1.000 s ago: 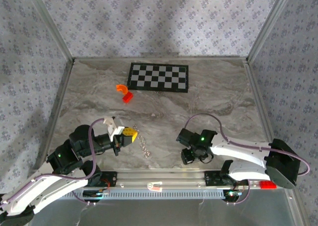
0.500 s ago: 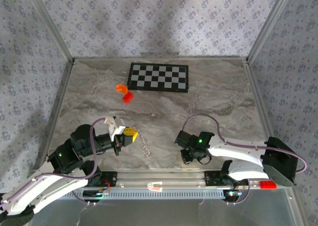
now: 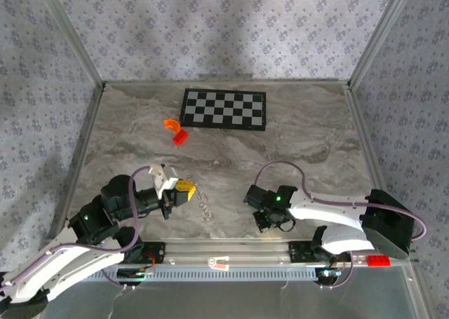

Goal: Put the keys on the keyring

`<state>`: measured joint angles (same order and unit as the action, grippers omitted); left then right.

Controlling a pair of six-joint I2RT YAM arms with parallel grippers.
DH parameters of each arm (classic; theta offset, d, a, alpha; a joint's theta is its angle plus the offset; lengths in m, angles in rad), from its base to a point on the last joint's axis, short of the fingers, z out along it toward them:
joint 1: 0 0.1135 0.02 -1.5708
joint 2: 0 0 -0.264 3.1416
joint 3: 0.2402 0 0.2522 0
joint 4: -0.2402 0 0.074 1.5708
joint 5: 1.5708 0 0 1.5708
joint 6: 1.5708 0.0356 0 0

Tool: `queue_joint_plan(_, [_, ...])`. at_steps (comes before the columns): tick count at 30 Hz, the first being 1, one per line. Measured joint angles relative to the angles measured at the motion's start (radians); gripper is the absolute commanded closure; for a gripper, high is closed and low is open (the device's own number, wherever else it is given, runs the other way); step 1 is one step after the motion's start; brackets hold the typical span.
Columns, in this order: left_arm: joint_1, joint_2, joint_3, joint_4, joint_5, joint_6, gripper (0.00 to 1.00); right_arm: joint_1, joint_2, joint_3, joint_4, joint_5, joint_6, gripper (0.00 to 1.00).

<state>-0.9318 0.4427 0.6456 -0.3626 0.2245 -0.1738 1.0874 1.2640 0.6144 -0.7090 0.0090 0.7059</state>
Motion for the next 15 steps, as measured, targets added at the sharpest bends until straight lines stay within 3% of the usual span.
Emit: queue_joint_plan(15, [0.000,-0.020,0.000,0.000,0.000,0.000,1.00,-0.053,0.213,0.238,-0.099,-0.069,-0.135,1.00])
